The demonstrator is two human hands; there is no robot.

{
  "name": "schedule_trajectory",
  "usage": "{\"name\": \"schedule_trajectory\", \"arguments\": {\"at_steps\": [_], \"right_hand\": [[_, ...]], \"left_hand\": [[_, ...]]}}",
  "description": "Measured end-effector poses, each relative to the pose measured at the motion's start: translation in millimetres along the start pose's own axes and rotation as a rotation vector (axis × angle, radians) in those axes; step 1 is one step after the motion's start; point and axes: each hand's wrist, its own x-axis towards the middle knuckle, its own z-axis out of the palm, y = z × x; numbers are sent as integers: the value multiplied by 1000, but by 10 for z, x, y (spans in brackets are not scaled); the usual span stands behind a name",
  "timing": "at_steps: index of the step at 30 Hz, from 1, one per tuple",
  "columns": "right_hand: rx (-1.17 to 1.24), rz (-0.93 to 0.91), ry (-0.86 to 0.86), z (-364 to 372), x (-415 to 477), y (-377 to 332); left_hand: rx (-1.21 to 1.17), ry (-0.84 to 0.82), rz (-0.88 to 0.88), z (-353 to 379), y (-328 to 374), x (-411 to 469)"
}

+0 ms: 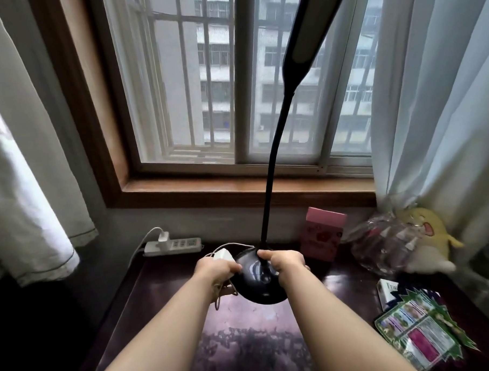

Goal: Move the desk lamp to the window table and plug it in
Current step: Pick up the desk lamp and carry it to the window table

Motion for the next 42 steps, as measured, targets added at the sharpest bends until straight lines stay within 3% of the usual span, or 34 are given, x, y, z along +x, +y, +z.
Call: {"name": "schedule_trajectory", "arguments": {"at_steps": [21,42], "right_hand": [[-66,-28,-29,337,805,-299],[65,-88,9,1036,1698,196]], "left_hand": [[-49,34,-48,202,82,919],[-1,-11,-14,198,-569,2120]]}}
